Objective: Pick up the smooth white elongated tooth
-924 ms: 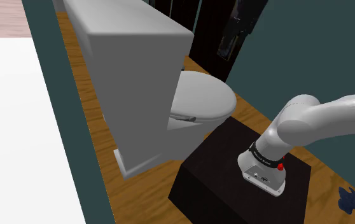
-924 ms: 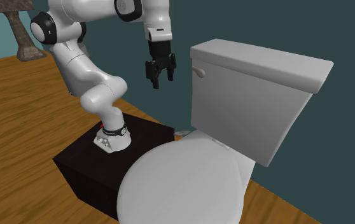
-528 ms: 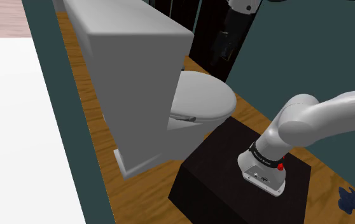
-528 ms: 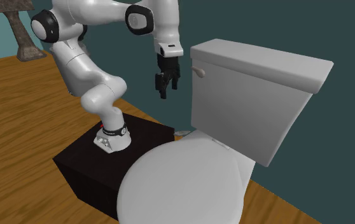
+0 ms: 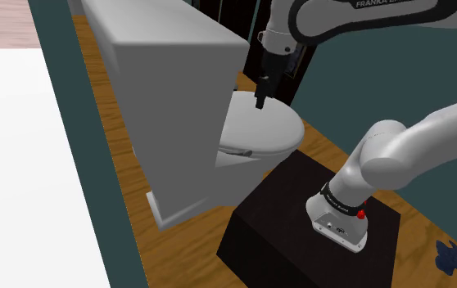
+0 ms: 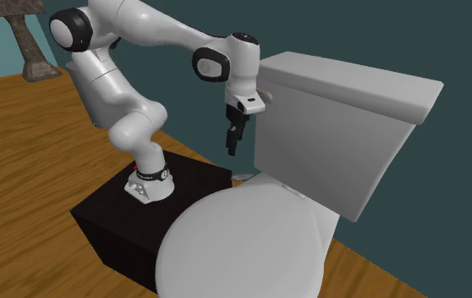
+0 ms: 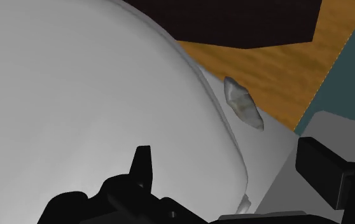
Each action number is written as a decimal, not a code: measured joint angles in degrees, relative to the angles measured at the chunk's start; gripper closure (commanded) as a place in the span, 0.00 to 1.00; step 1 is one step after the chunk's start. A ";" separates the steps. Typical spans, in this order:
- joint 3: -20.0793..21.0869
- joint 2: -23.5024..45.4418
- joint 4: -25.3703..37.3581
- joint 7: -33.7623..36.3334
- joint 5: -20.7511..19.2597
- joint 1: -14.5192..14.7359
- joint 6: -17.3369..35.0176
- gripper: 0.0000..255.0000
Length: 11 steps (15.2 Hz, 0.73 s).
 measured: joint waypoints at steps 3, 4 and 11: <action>0.63 5.00 -1.03 -2.48 0.82 1.79 3.50 0.00; 0.58 6.37 -1.68 -3.66 0.93 2.19 4.67 0.00; 1.80 18.37 -3.63 -10.61 2.25 5.48 12.72 0.00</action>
